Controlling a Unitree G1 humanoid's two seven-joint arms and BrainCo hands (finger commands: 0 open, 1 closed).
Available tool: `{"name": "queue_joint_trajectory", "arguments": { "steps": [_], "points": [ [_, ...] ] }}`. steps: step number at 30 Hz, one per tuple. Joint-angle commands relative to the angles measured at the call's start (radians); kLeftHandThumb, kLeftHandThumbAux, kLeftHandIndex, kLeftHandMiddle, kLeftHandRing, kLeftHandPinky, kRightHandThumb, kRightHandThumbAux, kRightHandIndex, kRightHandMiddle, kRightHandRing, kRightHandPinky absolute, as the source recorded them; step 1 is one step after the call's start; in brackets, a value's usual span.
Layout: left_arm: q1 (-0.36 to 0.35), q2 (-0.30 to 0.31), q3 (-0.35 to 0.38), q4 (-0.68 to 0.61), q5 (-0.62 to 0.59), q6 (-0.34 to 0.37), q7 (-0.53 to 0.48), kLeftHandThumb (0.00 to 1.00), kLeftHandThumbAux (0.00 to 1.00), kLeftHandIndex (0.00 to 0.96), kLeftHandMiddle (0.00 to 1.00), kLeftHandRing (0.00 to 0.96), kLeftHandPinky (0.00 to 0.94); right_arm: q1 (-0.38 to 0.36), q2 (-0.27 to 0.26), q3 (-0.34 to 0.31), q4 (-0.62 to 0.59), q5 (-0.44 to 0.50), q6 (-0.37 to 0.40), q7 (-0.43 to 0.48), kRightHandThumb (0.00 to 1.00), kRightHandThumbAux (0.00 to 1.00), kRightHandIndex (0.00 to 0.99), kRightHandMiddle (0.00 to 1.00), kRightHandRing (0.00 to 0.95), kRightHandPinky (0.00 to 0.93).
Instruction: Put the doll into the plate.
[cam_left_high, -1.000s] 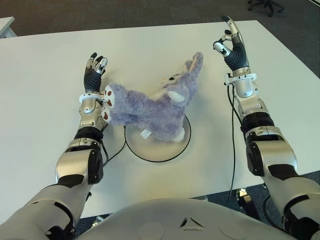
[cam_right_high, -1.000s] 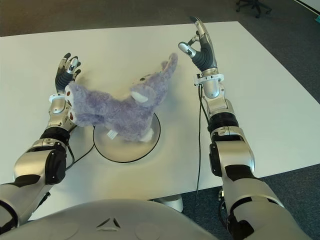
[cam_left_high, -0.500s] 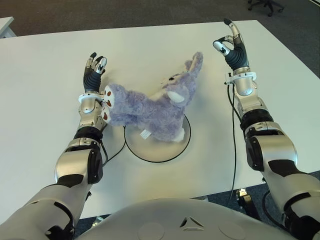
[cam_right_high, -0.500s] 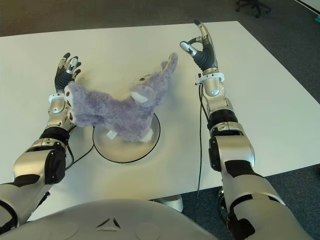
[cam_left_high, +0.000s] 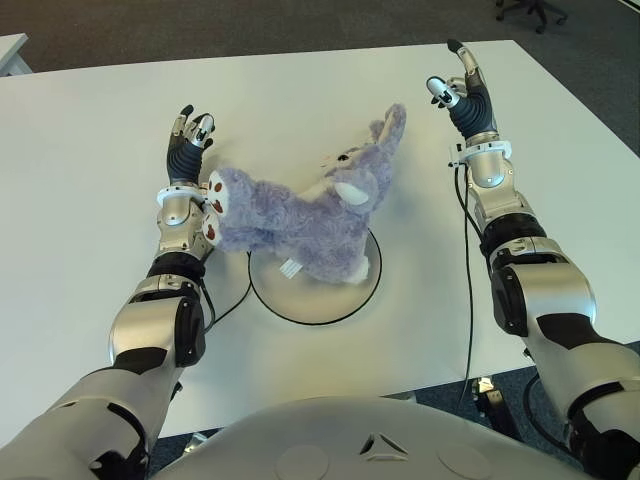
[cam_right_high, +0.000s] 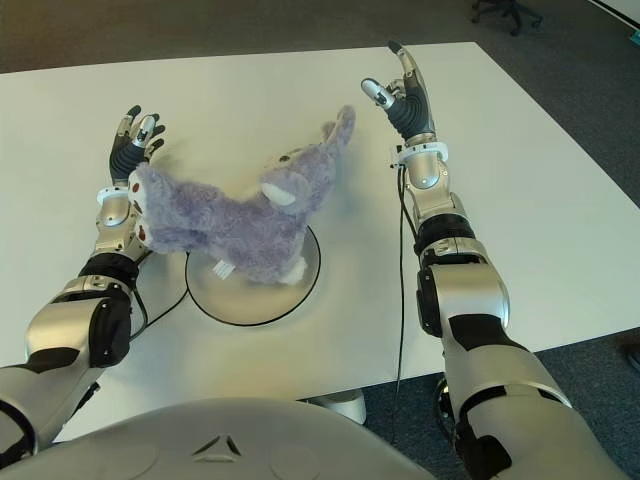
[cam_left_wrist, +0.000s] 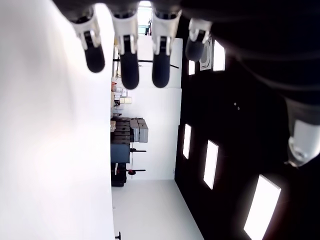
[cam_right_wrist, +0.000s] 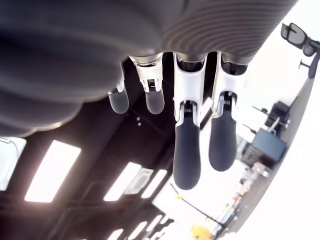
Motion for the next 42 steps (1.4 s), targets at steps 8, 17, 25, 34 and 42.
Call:
{"name": "queue_joint_trajectory", "arguments": {
  "steps": [8, 17, 25, 34, 42],
  "points": [
    [0.051, -0.01, -0.005, 0.05, 0.007, 0.016, -0.007, 0.0, 0.462, 0.091, 0.189, 0.179, 0.106, -0.037, 0.02, -0.018, 0.073, 0.039, 0.072, 0.03, 0.0, 0.278, 0.0, 0.0, 0.154, 0.189],
    [0.049, -0.005, -0.002, 0.054, 0.003, 0.012, -0.019, 0.0, 0.463, 0.084, 0.166, 0.16, 0.113, -0.053, 0.025, -0.027, 0.099, 0.064, 0.118, 0.074, 0.0, 0.28, 0.0, 0.0, 0.19, 0.095],
    [0.051, -0.006, 0.002, 0.052, 0.001, 0.01, -0.014, 0.0, 0.469, 0.076, 0.182, 0.173, 0.112, -0.055, 0.029, -0.043, 0.139, 0.077, 0.144, 0.097, 0.0, 0.334, 0.0, 0.0, 0.0, 0.0],
    [0.057, -0.009, 0.0, 0.038, 0.003, 0.009, -0.008, 0.0, 0.461, 0.067, 0.178, 0.172, 0.117, -0.048, 0.042, -0.041, 0.16, 0.073, 0.167, 0.074, 0.0, 0.298, 0.0, 0.0, 0.0, 0.0],
    [0.059, -0.009, -0.003, 0.034, 0.007, 0.014, 0.001, 0.0, 0.464, 0.06, 0.178, 0.163, 0.088, -0.046, 0.056, -0.025, 0.165, 0.054, 0.171, 0.033, 0.0, 0.251, 0.0, 0.0, 0.0, 0.0]
  ]
}}
